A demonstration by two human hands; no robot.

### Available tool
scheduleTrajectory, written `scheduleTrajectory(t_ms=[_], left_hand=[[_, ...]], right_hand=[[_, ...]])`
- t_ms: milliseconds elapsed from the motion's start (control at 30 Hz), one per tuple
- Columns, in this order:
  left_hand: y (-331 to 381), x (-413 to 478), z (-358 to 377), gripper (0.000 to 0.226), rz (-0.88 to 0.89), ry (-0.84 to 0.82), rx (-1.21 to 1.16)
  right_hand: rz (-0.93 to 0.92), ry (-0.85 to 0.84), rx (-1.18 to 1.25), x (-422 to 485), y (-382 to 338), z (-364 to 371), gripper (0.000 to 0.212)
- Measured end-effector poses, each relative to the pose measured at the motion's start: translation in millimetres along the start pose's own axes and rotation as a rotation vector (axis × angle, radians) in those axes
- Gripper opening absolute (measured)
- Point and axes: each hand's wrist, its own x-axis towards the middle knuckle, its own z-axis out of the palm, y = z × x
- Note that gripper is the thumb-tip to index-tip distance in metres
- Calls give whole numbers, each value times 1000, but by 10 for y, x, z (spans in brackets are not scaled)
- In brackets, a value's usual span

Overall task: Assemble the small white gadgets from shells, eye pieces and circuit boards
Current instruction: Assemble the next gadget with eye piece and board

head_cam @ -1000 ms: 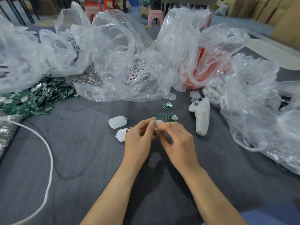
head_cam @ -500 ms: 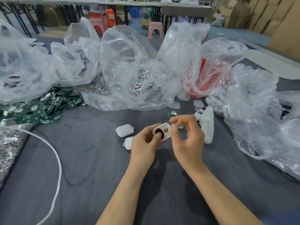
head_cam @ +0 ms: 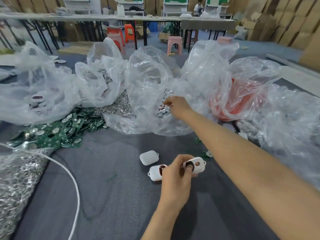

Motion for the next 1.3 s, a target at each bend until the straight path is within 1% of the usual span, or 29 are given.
scheduleTrajectory(t_ms=[67, 100, 133, 200, 233, 367, 433, 500, 567, 633, 700, 733, 767, 833, 867, 1000, 1167, 1300], left_hand=[[-2, 5, 0, 34, -14, -4, -13], [2, 4, -2, 34, -19, -5, -18], [1, 6, -6, 34, -22, -3, -18], [-7, 2, -5, 35, -12, -4, 5], [-6, 2, -4, 35, -4, -6, 15], [-15, 6, -7, 34, 6, -3, 6], [-14, 0, -4, 33, 15, -7, 6], [-4, -3, -13, 33, 30, -7, 24], [-6, -2, -20, 33, 57, 2, 81], [-23, 3, -17, 32, 72, 28, 141], [-34, 12, -5, 30, 57, 51, 152], [-35, 12, 3, 30, 39, 66, 140], [-29, 8, 14, 31, 16, 86, 113], [-5, -7, 17, 37, -24, 122, 69], [1, -12, 16, 39, -28, 130, 78], [20, -44, 9, 42, -27, 124, 137], [18, -61, 21, 40, -11, 142, 198], [1, -73, 38, 37, 5, 134, 208]], right_hand=[[51, -152, -106, 98, 28, 160, 49], [45, -190, -155, 116, 44, 227, 47], [24, -192, -192, 123, 60, 285, 41], [17, -117, -199, 103, 81, 358, 29], [28, -74, -196, 94, 92, 377, 26], [46, 8, -160, 54, 166, 405, 22], [74, 74, -58, 10, 194, 371, 18], [109, 218, 115, -85, 184, 262, 13], [137, 352, 405, -292, 155, 87, 10], [139, 385, 757, -619, 171, -97, 13], [139, 387, 1030, -1051, 240, -214, 17], [141, 407, 1074, -1282, 282, -223, 18], [145, 453, 1044, -1505, 331, -199, 17], [160, 523, 891, -1879, 397, -107, 14], [178, 523, 875, -2016, 426, -56, 13], [257, 440, 1064, -2241, 509, 73, 11], [277, 408, 1140, -2274, 489, 70, 12], [253, 390, 1206, -2300, 454, 59, 14]])
